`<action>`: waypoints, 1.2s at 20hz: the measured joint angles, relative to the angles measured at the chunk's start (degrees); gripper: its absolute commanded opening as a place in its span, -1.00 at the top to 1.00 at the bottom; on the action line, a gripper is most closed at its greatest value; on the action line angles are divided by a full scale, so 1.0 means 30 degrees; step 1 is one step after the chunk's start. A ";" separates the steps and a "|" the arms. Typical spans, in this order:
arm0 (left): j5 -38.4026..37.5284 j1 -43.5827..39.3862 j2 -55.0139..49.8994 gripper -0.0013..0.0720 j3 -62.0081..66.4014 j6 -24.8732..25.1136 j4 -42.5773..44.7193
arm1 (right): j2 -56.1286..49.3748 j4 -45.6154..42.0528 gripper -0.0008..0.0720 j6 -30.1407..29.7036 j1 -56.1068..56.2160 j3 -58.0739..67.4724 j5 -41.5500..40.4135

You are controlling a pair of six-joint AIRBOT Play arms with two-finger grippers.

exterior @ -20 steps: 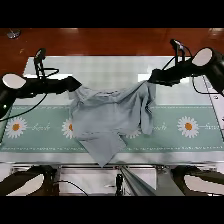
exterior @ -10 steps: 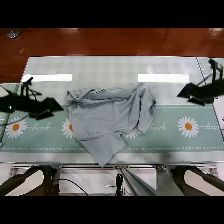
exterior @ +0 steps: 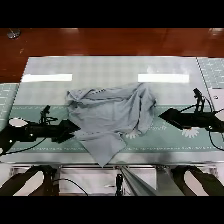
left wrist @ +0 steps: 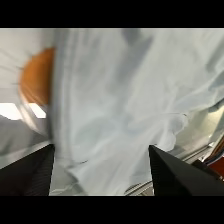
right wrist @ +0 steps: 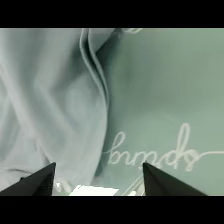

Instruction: Fold the shirts.

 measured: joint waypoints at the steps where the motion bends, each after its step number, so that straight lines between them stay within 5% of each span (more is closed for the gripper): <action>1: 0.0678 -0.0845 -0.0080 -0.95 -0.0189 0.0109 -0.0641 | 0.0095 0.0095 -0.72 0.0051 0.0379 -0.0138 -0.0204; 2: 0.1341 -0.1683 -0.0182 -0.77 -0.0313 0.0248 -0.1180 | 0.0168 0.0138 -0.72 0.0204 0.0750 -0.0255 -0.0372; 3: 0.2280 -0.2601 -0.0328 0.38 -0.0342 0.0452 -0.1814 | 0.0219 0.0087 -0.72 0.0379 0.1071 -0.0313 -0.0561; 4: 0.3271 -0.3351 -0.0488 0.90 -0.0306 0.0692 -0.2004 | 0.0240 -0.0095 -0.72 0.0707 0.1421 -0.0372 -0.0678; 10: 0.4663 -0.5231 -0.0969 0.90 0.0933 0.1916 -0.3293 | -0.0991 -0.1690 -0.72 0.2776 0.4466 -0.0503 -0.0379; 17: 0.4648 -0.5479 -0.1027 0.90 0.1457 0.2193 -0.3592 | -0.4976 0.0051 -0.72 0.3388 0.8094 0.0845 -0.2273; 18: 0.4626 -0.5493 -0.1027 0.90 0.1479 0.2200 -0.3592 | -0.5537 0.0219 -0.61 0.3410 0.8386 0.1188 -0.2404; 19: 0.4619 -0.5493 -0.1027 0.90 0.1494 0.2208 -0.3628 | -0.6069 0.0379 -0.07 0.3432 0.8633 0.1494 -0.2433; 20: 0.4590 -0.5493 -0.1027 0.90 0.1494 0.2208 -0.3628 | -0.6623 0.0328 0.72 0.3432 0.8823 0.1821 -0.2565; 21: 0.4590 -0.5493 -0.1027 0.90 0.1501 0.2215 -0.3643 | -0.7045 0.0197 0.88 0.3424 0.8925 0.2135 -0.2630; 24: 0.4320 -0.5289 -0.1027 0.90 0.1792 0.2259 -0.3636 | -0.7679 0.0189 0.88 0.2900 0.8816 0.3781 -0.2339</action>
